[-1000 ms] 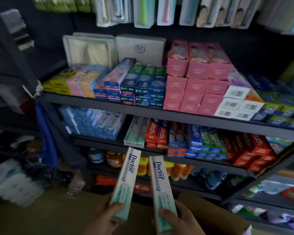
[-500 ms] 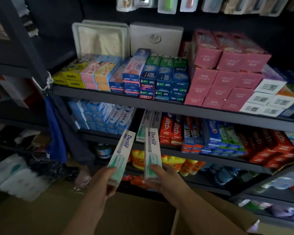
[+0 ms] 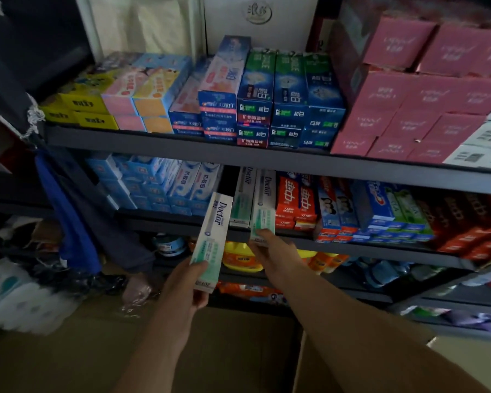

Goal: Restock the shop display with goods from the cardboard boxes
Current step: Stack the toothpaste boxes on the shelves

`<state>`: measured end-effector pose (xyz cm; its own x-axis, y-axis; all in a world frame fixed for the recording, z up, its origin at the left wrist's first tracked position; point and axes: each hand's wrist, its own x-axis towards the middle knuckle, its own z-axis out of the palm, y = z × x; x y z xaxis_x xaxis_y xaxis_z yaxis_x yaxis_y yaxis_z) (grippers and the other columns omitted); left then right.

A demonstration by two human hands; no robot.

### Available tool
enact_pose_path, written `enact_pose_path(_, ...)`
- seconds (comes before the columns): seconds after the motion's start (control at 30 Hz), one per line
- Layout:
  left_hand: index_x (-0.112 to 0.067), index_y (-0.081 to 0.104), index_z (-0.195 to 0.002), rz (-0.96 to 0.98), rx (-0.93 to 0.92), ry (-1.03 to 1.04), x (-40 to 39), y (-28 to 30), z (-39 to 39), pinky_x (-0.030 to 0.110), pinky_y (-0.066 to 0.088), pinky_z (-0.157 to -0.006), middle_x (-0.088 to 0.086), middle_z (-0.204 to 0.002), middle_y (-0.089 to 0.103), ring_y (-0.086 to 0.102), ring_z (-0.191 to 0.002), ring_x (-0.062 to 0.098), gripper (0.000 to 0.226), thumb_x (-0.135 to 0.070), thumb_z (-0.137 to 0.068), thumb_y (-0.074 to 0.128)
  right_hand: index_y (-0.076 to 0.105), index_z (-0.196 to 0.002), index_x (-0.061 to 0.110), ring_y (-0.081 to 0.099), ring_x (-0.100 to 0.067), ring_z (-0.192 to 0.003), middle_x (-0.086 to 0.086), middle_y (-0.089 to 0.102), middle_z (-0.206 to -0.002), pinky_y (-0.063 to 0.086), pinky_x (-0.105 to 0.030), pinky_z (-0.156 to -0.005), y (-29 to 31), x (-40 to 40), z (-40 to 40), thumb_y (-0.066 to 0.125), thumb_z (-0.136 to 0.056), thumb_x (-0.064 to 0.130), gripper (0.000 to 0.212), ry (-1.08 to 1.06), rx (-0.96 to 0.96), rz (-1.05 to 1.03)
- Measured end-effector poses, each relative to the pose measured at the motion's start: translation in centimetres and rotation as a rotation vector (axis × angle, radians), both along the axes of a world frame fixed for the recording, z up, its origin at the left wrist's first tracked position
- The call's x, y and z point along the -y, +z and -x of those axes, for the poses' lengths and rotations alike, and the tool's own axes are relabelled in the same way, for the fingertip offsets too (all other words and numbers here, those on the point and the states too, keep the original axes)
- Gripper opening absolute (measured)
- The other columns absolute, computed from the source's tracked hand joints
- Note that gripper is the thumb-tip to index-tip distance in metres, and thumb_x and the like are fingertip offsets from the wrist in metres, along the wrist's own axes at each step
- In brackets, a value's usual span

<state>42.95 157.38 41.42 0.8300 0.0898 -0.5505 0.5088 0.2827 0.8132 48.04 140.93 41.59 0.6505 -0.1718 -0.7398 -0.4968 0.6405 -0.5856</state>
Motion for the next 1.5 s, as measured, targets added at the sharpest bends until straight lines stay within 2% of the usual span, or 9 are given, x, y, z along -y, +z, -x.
enact_pose_path(0.23, -0.019, 0.059, -0.111, -0.046, 0.083, -0.189, 2.7, -2.6, -6.5, 0.028, 0.044, -0.064, 0.005, -0.098, 0.066, 0.06, -0.079, 0.016, 0.02, -0.022, -0.092, 0.06, 0.066, -0.096, 0.01, 0.065, -0.015, -0.082, -0.007, 0.067, -0.091, 0.057, -0.028, -0.08, -2.3, -0.4, -0.9, 0.072, -0.086, 0.021, 0.017, -0.077, -0.102, 0.035)
enact_pose_path(0.43, -0.021, 0.062, -0.12, -0.153, 0.185, -0.261, 4.6, -4.6, -9.8, 0.025, 0.046, -0.067, 0.003, -0.102, 0.069, 0.061, -0.08, 0.011, 0.026, -0.024, -0.095, 0.056, 0.07, -0.077, 0.017, 0.066, -0.016, -0.09, -0.001, 0.071, -0.083, 0.051, -0.04, -0.093, -3.9, 0.1, -2.0, 0.071, -0.085, 0.038, 0.023, -0.037, -0.127, 0.22)
enact_pose_path(0.67, -0.031, 0.052, -0.133, -0.454, 0.291, -0.325, 5.3, -6.5, -12.6, 0.029, 0.044, -0.095, -0.001, -0.137, 0.042, 0.05, -0.118, 0.013, 0.049, -0.047, -0.087, 0.061, 0.069, -0.082, 0.021, 0.069, -0.013, -0.089, 0.001, 0.075, -0.088, 0.053, -0.033, -0.086, -4.0, 0.1, -3.5, 0.072, -0.084, 0.033, 0.012, -0.133, -0.102, 0.238)
enact_pose_path(0.8, -0.026, 0.05, -0.137, -0.391, 0.341, -0.329, 6.2, -6.2, -13.1, 0.015, 0.041, -0.077, -0.005, -0.126, 0.057, 0.053, -0.114, 0.01, 0.042, -0.034, -0.095, 0.053, 0.063, -0.085, 0.018, 0.063, -0.012, -0.098, 0.002, 0.068, -0.09, 0.049, -0.023, -0.065, -3.8, 0.5, -3.8, 0.066, -0.089, 0.018, 0.006, -0.125, 0.031, 0.227)
enact_pose_path(0.9, -0.029, 0.047, -0.138, -0.396, 0.31, -0.3, 6.5, -6.6, -13.9, 0.014, 0.038, -0.074, -0.001, -0.133, 0.052, 0.052, -0.117, 0.012, 0.046, -0.039, -0.094, 0.053, 0.065, -0.085, 0.019, 0.065, -0.013, -0.098, -0.001, 0.07, -0.097, 0.051, -0.024, -0.072, -3.6, 0.8, -4.2, 0.068, -0.088, 0.022, 0.005, -0.122, -0.015, 0.228)
enact_pose_path(1.03, -0.03, 0.049, -0.136, -0.427, 0.304, -0.317, 6.5, -6.8, -14.4, 0.017, 0.038, -0.077, 0.002, -0.136, 0.05, 0.051, -0.119, 0.015, 0.047, -0.044, -0.092, 0.056, 0.066, -0.081, 0.021, 0.055, -0.004, -0.065, 0.007, 0.062, -0.072, 0.044, -0.02, -0.063, -3.9, 1.1, -4.7, 0.065, -0.089, 0.038, 0.019, -0.049, -0.116, 0.294)
enact_pose_path(1.1, -0.029, 0.052, -0.134, -0.431, 0.299, -0.317, 6.5, -7.0, -14.5, 0.022, 0.041, -0.082, 0.003, -0.134, 0.051, 0.052, -0.118, 0.015, 0.046, -0.045, -0.091, 0.056, 0.07, -0.087, 0.018, 0.057, -0.005, -0.068, 0.006, 0.066, -0.076, 0.04, -0.019, -0.059, -3.9, 1.3, -4.6, 0.065, -0.089, 0.038, 0.021, -0.055, -0.106, 0.297)
enact_pose_path(1.3, -0.029, 0.053, -0.132, -0.461, 0.302, -0.327, 6.4, -7.3, -14.6, 0.021, 0.043, -0.081, 0.003, -0.133, 0.051, 0.053, -0.116, 0.014, 0.045, -0.047, -0.09, 0.057, 0.063, -0.08, 0.029, 0.065, -0.015, -0.097, 0.005, 0.071, -0.091, 0.049, -0.038, -0.096, -4.3, 1.1, -4.1, 0.067, -0.088, 0.039, 0.013, -0.07, -0.043, 0.338)
enact_pose_path(1.5, -0.027, 0.046, -0.138, -0.541, 0.314, -0.326, 6.9, -6.8, -13.8, 0.02, 0.042, -0.082, 0.002, -0.139, 0.042, 0.048, -0.12, 0.014, 0.052, -0.048, -0.091, 0.054, 0.062, -0.079, 0.029, 0.065, -0.014, -0.094, 0.006, 0.07, -0.087, 0.049, -0.037, -0.095, -4.5, 1.3, -3.9, 0.065, -0.089, 0.04, 0.015, -0.034, 0.001, 0.353)
